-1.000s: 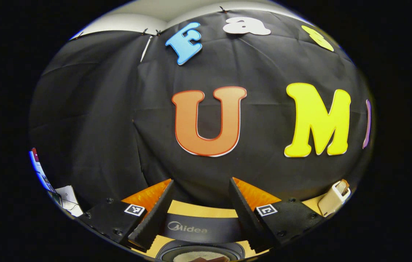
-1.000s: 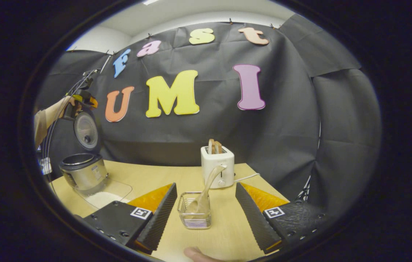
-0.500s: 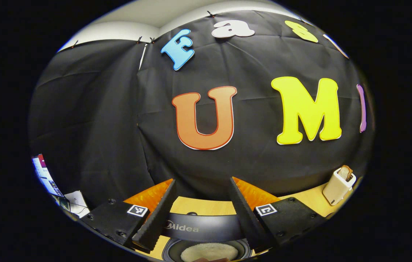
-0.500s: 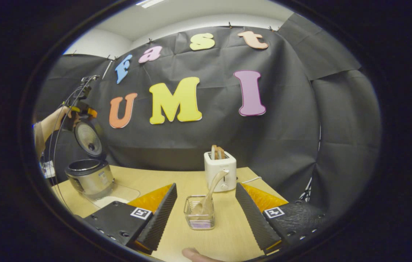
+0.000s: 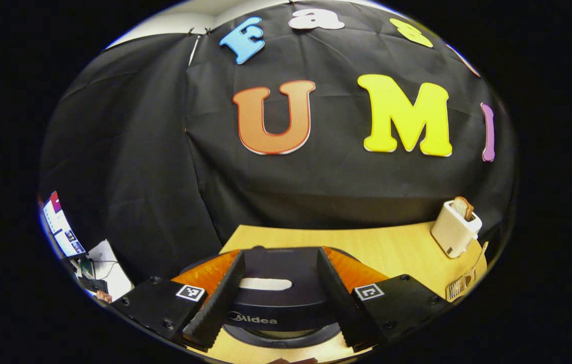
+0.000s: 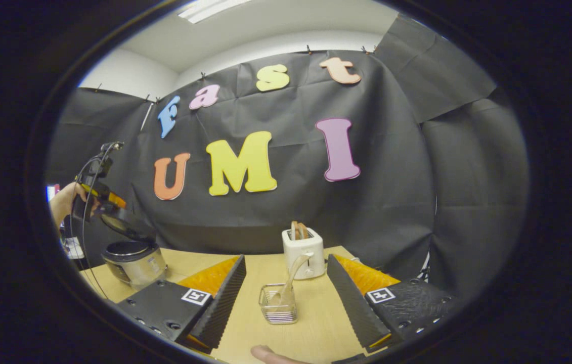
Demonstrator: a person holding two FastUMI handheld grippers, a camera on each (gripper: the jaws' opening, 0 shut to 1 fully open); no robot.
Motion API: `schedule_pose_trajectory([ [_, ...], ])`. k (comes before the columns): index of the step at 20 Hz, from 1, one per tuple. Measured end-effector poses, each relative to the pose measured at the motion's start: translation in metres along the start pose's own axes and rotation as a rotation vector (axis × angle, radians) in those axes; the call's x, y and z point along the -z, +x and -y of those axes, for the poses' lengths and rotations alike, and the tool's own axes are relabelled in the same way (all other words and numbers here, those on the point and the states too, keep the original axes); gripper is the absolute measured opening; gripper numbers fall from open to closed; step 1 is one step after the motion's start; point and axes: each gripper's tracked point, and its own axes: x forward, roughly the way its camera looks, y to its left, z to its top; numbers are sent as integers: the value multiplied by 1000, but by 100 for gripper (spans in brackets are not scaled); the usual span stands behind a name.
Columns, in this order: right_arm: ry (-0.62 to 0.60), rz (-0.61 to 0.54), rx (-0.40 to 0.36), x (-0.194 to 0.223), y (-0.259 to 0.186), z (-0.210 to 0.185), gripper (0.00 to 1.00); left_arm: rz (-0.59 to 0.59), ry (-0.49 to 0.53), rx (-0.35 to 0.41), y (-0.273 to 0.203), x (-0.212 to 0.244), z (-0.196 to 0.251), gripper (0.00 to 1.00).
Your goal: Close the left gripper, press the button to open the rice cooker; take a wooden spoon from the chopstick holder with the right hand, scoop a spoonful of rice and pour it into the rice cooker, then put the wooden spoon back into the chopstick holder.
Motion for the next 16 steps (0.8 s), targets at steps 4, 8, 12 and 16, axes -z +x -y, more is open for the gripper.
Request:
schedule_pose_trajectory([
  [4,-1,5,-18,-2,-4,-2,95,-35,32,8,-5,38,4,90],
  [8,12,-7,-11,-2,-5,3,96,-105,0,22,-7,66,4,89],
  [12,23,13,-13,-10,-13,9,96,-232,-22,49,-7,94,4,89],
  [16,28,22,4,-14,-17,18,96,-325,-22,70,-9,107,5,90],
])
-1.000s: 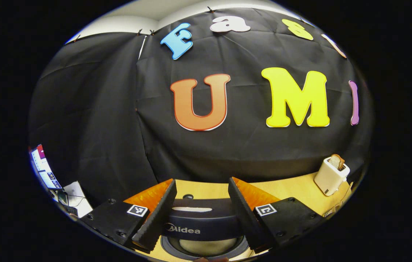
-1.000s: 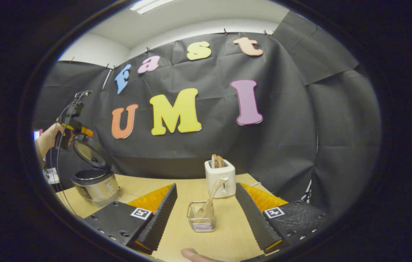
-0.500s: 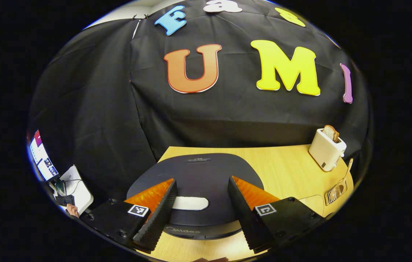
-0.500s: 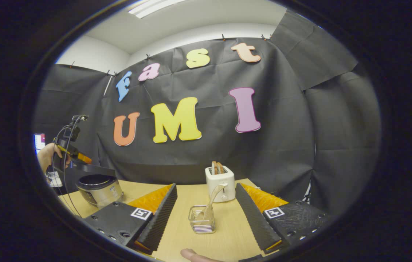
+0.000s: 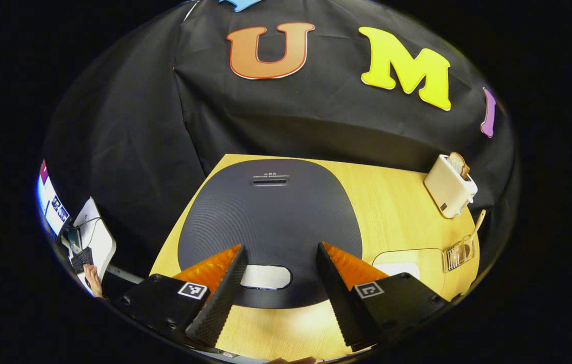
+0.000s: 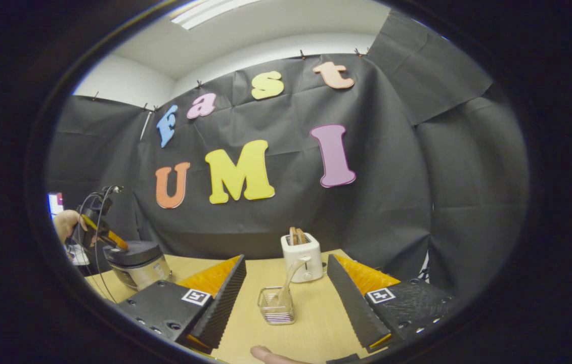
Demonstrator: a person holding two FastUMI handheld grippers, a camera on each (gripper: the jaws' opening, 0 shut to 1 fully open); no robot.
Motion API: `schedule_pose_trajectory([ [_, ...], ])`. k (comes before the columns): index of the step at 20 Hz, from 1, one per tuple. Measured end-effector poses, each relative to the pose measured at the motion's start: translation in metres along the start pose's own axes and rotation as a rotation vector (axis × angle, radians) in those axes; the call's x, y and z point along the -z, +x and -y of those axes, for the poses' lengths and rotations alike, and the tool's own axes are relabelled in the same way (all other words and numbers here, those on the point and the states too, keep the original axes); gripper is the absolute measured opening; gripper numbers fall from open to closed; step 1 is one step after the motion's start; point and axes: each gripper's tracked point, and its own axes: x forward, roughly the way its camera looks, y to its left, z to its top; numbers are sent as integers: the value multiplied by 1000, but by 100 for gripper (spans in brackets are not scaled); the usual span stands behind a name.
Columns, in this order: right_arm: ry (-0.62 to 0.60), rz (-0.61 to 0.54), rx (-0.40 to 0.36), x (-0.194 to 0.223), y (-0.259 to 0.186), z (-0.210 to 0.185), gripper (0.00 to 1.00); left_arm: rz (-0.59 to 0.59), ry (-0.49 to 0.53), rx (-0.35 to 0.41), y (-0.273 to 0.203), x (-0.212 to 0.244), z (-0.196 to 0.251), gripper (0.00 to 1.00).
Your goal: Close the left gripper, press the button to open the rice cooker; take a wooden spoon from the chopstick holder with the right hand, scoop a spoonful of rice and pour it into the rice cooker, then put the wooden spoon back into the chopstick holder.
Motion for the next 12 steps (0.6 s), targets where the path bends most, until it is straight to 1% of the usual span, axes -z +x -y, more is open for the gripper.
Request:
schedule_pose_trajectory([
  [5,8,1,-9,0,-1,1,95,-111,7,-8,-19,15,-12,89],
  [9,21,-1,-12,-1,-3,0,96,-144,0,16,-25,22,-17,88],
  [10,20,0,-15,-1,-5,0,92,-151,-2,18,-27,23,-17,88],
  [11,19,4,-16,-1,-5,0,96,-149,-9,21,-27,24,-17,88],
  [12,20,5,-16,-2,-5,0,96,-141,-11,21,-26,23,-16,88],
])
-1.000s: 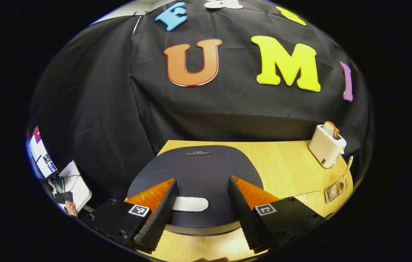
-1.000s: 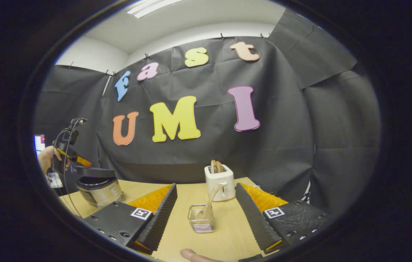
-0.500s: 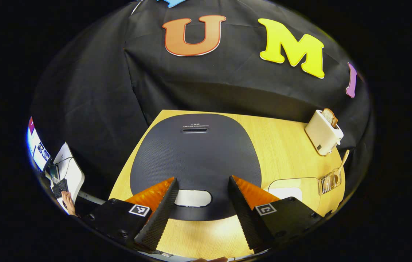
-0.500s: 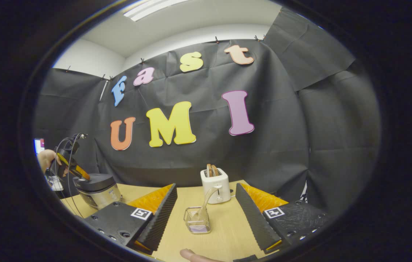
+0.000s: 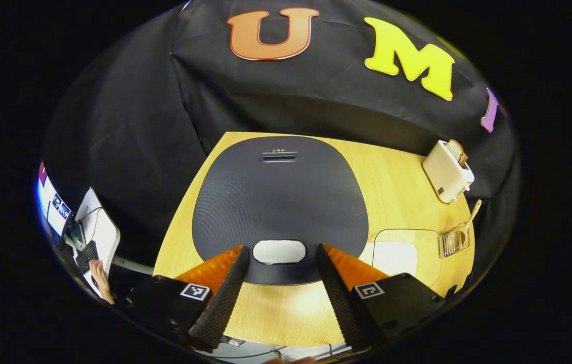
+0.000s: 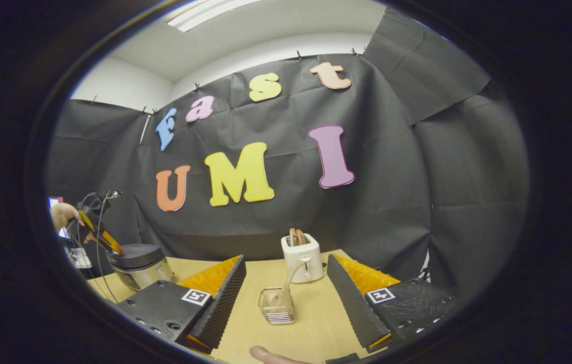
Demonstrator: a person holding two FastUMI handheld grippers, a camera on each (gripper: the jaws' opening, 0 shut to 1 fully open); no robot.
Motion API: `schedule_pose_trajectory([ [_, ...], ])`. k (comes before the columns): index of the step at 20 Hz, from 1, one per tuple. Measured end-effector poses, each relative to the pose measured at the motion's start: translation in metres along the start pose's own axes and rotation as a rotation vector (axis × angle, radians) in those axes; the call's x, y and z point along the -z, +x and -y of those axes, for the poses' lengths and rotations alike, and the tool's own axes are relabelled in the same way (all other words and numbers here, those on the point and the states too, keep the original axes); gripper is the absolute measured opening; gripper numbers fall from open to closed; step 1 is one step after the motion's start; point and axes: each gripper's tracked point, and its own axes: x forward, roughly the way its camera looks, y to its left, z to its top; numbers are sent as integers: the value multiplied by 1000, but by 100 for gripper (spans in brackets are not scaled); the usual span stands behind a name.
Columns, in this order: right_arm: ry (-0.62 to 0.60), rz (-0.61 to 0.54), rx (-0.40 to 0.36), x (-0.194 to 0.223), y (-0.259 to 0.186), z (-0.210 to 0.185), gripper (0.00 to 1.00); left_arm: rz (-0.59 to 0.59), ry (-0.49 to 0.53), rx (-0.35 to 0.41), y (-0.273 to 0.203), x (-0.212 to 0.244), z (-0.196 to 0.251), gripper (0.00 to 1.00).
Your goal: Close the left gripper, press the button to open the rice cooker; take a wooden spoon from the chopstick holder with the right hand, scoop a spoonful of rice and pour it into the rice cooker, then put the wooden spoon back into the chopstick holder.
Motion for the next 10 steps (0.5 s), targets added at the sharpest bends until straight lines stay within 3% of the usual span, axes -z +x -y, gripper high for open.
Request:
schedule_pose_trajectory([
  [2,2,-3,-6,2,-1,-3,96,-7,-10,-7,4,8,1,88],
  [8,-11,-4,-31,3,-2,-14,92,128,-22,-32,6,1,-1,88],
  [10,-13,-8,-24,6,0,-13,96,154,-49,-47,5,1,-1,88],
])
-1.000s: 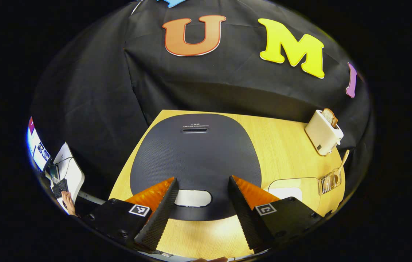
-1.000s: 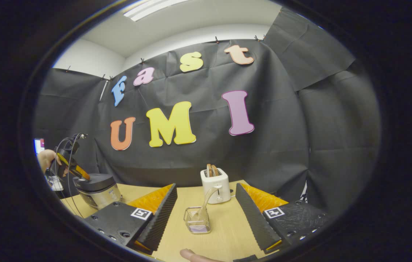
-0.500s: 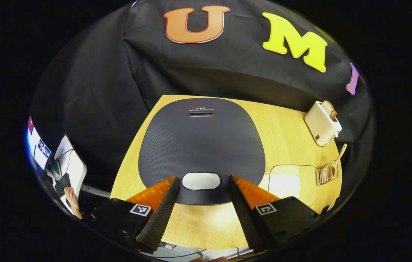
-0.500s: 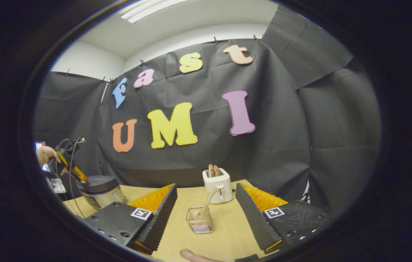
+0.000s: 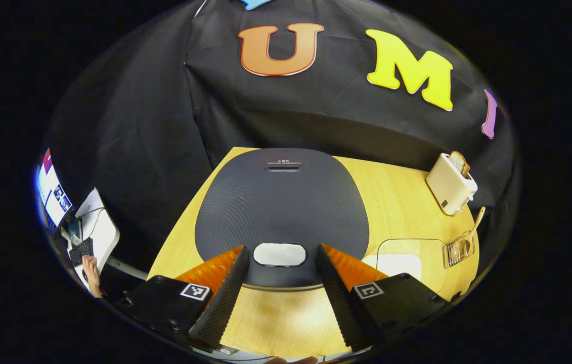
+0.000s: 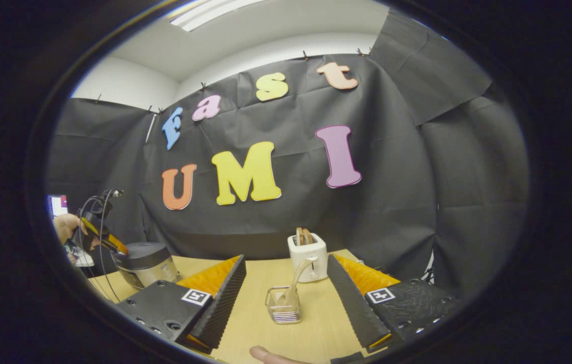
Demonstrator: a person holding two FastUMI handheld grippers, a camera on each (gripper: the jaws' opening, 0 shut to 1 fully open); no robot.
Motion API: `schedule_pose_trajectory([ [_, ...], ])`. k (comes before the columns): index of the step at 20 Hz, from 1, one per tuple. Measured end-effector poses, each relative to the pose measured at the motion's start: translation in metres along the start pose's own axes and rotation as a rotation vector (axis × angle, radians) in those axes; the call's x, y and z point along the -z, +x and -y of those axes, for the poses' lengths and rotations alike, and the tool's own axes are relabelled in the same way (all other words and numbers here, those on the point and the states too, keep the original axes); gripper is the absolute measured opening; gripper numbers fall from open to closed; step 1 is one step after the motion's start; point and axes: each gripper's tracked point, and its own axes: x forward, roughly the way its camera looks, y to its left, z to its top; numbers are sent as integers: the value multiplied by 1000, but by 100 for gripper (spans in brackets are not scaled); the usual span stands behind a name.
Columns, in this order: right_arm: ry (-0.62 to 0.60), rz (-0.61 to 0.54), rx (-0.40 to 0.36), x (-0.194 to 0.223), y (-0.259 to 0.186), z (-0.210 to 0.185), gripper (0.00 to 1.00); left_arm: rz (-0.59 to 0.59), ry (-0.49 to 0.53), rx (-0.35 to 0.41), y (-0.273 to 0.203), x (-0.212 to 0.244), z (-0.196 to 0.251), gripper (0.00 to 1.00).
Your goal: Close the left gripper, press the button to open the rice cooker; take a wooden spoon from the chopstick holder with the right hand, scoop a spoonful of rice and pour it into the rice cooker, then put the wooden spoon back into the chopstick holder.
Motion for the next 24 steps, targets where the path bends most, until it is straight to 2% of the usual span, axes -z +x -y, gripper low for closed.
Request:
schedule_pose_trajectory([
  [2,-2,-9,3,3,2,0,96,31,-35,-14,-1,-1,1,87],
  [6,-13,-19,14,8,6,-2,96,123,-66,27,-19,-1,20,88],
  [10,-25,-40,12,17,10,-10,96,288,-57,30,-59,3,30,88],
  [17,-41,-72,-4,27,9,-28,96,534,-17,19,-116,64,47,87],
  [18,-51,-70,-3,27,7,-30,92,557,-13,14,-112,75,51,87],
  [21,-81,-63,-8,28,3,-42,92,594,3,12,-114,102,60,87],
  [22,-88,-64,-7,30,2,-46,96,607,13,15,-114,109,65,87],
  [24,-99,-75,-5,37,0,-49,96,633,22,16,-113,117,74,87],
])
